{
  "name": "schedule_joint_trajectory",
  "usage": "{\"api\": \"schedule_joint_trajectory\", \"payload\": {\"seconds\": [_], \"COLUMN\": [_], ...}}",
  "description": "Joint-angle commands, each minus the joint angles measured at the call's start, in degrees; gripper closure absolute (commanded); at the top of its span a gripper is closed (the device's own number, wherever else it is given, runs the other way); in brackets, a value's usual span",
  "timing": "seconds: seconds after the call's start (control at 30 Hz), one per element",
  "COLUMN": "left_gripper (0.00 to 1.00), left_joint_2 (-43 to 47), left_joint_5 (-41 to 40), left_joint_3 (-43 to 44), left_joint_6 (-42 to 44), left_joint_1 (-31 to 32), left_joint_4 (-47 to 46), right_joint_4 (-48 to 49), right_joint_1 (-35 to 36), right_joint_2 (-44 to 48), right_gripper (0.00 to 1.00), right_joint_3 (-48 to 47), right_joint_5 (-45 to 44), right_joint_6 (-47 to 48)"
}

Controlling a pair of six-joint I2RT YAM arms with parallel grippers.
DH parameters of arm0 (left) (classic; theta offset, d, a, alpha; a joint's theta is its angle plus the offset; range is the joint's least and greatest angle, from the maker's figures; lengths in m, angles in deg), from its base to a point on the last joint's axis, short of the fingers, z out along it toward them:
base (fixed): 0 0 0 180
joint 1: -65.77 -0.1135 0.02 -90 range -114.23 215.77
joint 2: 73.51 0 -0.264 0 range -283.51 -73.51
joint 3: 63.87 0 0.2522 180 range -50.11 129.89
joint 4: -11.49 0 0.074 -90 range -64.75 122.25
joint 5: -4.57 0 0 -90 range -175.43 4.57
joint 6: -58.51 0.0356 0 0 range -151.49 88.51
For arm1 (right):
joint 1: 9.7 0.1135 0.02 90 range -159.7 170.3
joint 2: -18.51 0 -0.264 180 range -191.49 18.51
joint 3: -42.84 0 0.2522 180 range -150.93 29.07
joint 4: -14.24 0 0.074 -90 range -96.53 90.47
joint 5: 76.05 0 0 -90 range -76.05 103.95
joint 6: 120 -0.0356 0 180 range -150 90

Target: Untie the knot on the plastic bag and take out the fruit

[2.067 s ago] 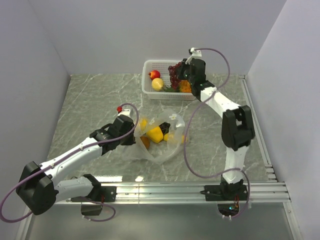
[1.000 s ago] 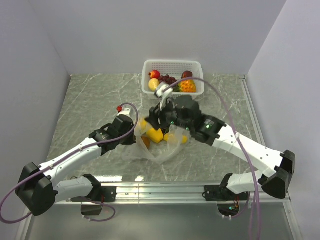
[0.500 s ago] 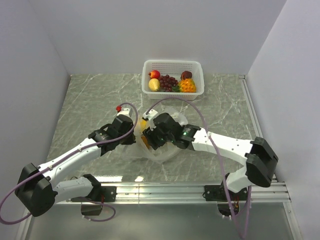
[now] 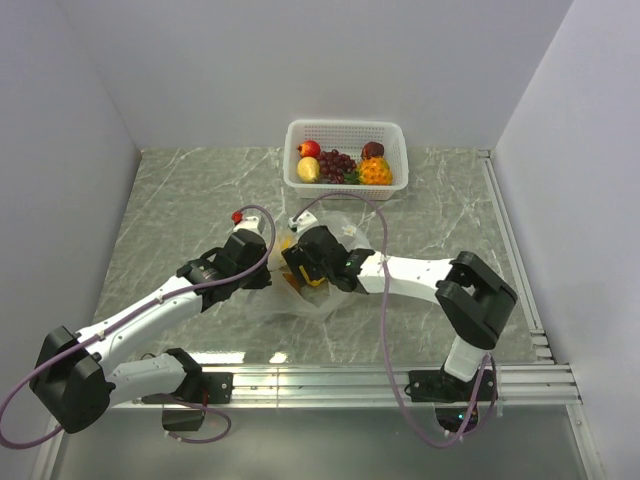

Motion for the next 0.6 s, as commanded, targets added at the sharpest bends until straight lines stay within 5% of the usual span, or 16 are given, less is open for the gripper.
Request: {"api": "schedule_joint_trajectory", "payload": {"seconds": [0.0,0.3,0.4,0.47,0.57], "left_gripper": [0.99,0.99,0.99,0.99,0.98], "left_joint_2": [-0.46,-0.81,-1.16,-1.07,-1.16], "left_joint_5": [-0.32,0.04,-0.23,-0.32,-0.67], "left_joint_3": [0.26,0.17,0.35,0.44,0.7], "left_joint_6": [-0.08,0.01,0.01,0.01,0.1], "left_joint_1": [-0.07,-0.07,0.02,-0.07,-0.07], "left_joint_4": [-0.66,-0.93,-0.66,-0.75,-0.66], "right_joint_4": [7.46,13.44,13.8,13.62,11.52], "right_joint_1": [-1.04,-2.19,-2.19,-2.19,-2.19], "right_joint_2": [-3.59,-7.39,-3.97,-1.77,2.28], "right_gripper": [0.16,0.28,0.46,0.73,0.92], "right_joint_3": [-0.59,2.04,3.89,4.85,6.52], "right_joint_5": [-1.0,0.04,1.54,2.77,4.27], "right_joint_6": [-0.96,-2.37,-1.93,-0.97,0.44]}}
